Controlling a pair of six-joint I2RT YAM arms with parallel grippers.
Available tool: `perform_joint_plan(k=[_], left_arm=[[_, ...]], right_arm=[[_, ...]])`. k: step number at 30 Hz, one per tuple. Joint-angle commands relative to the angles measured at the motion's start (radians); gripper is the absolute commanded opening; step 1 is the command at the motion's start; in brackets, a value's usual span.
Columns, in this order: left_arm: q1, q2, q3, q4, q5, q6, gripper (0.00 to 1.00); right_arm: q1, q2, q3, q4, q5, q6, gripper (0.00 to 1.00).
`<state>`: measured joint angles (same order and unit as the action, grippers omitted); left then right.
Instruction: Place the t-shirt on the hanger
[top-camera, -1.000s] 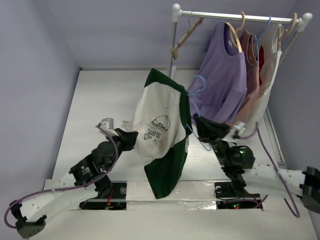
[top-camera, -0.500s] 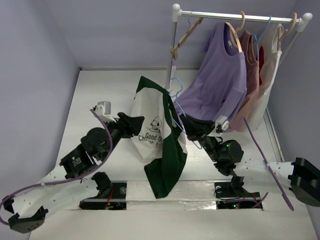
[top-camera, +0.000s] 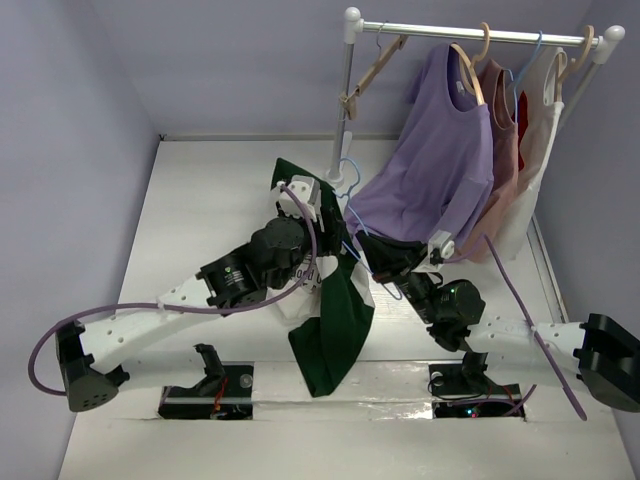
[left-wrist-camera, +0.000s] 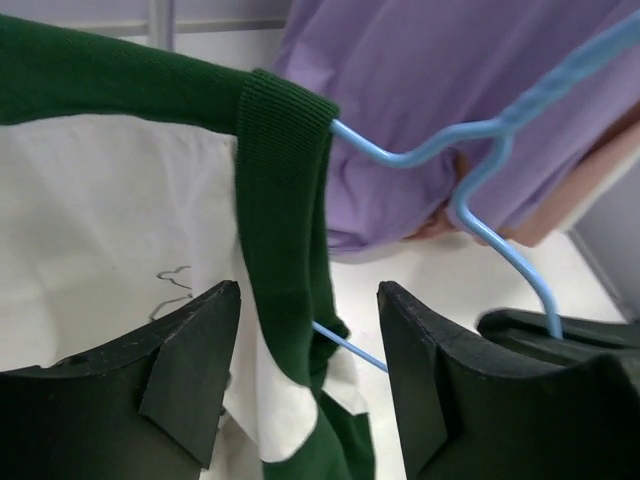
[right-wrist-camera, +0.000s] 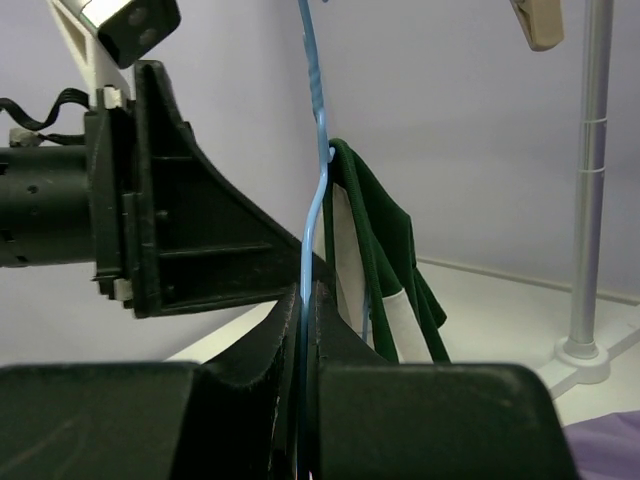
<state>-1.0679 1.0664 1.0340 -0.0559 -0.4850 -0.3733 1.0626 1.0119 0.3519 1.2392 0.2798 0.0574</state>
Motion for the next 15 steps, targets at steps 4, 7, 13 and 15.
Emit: perform_joint_plan(k=[4,7,13,15], left_arm=[[-0.003,0.059,0.13,0.074,-0.145,0.108,0.44],[-0.003,0.089,0.159,0.061,-0.19,0.122,0.08],[-0.122,0.069,0.207,-0.025,-0.109,0.132,0.0],[-0.17,0.066,0.236,-0.092,-0.067,0.126,0.0]], right_arm=[[0.008,-0.021,0.01,0.267,-0.024,0.041,0.0],[0.008,-0.025,0.004,0.253,-0.024,0.058,0.0],[-0.001,0.007,0.033,0.207,-0.011,0.061,0.0],[-0.021,0.025,0.05,0.197,-0.022,0.084,0.0]])
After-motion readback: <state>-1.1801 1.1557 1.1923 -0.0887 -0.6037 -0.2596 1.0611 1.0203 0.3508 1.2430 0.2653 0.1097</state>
